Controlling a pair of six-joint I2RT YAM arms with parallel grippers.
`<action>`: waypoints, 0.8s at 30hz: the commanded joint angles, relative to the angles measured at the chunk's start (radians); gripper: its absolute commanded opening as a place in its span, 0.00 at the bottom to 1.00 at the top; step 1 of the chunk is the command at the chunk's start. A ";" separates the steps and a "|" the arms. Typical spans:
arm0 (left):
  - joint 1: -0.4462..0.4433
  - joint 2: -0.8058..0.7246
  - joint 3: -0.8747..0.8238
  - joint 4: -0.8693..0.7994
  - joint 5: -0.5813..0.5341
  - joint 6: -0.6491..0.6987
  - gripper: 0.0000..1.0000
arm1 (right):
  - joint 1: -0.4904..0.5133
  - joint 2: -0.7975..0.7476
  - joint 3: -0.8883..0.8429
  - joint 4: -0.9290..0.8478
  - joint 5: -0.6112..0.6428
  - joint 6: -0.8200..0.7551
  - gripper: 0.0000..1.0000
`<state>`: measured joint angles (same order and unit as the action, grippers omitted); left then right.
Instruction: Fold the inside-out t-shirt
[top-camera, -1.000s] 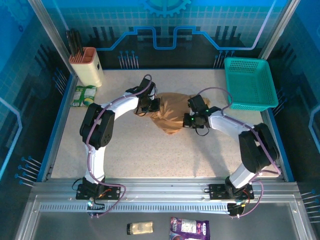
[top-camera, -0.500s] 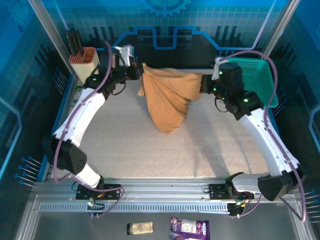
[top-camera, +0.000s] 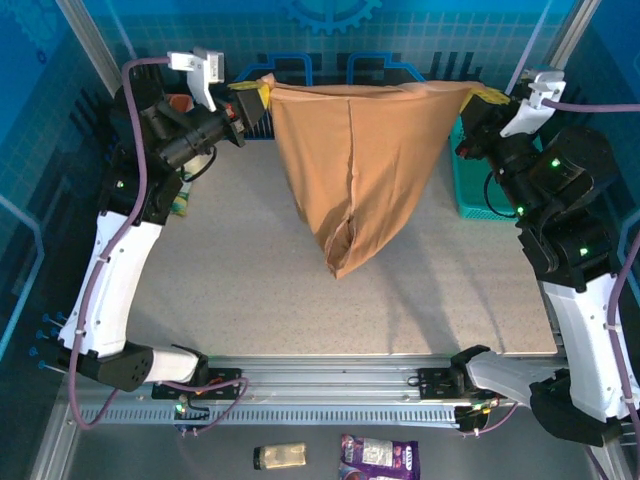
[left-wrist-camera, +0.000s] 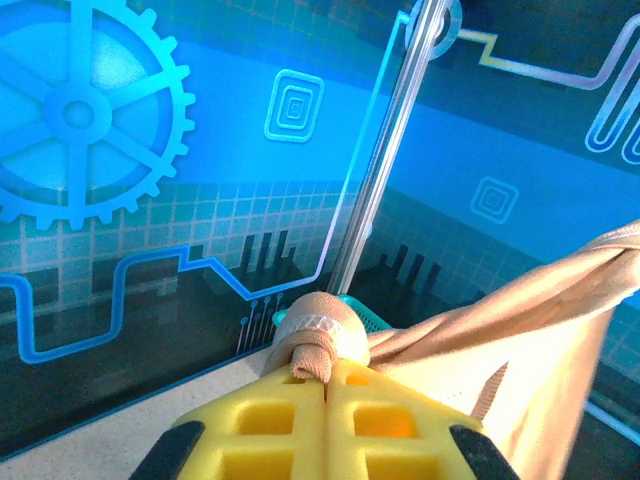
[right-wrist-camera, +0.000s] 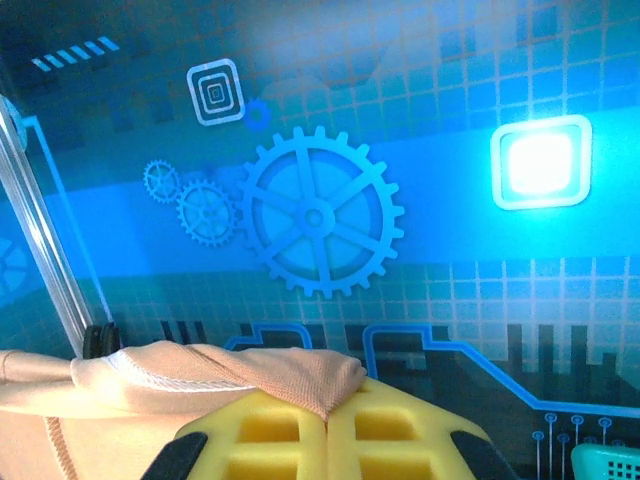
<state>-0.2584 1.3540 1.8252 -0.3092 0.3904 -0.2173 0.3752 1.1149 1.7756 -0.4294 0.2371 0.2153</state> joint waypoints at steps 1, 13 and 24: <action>0.005 0.042 -0.043 -0.048 -0.032 0.023 0.00 | -0.020 0.074 0.008 0.022 0.068 -0.026 0.00; 0.043 0.395 0.410 -0.181 0.018 -0.005 0.00 | -0.194 0.429 0.273 -0.043 -0.119 0.137 0.00; 0.028 0.224 0.205 -0.135 0.183 0.014 0.00 | -0.236 0.369 0.205 -0.058 -0.170 0.175 0.00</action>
<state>-0.2214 1.6627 2.2093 -0.4801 0.4786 -0.2096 0.1684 1.5173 2.0521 -0.4854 0.0902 0.3557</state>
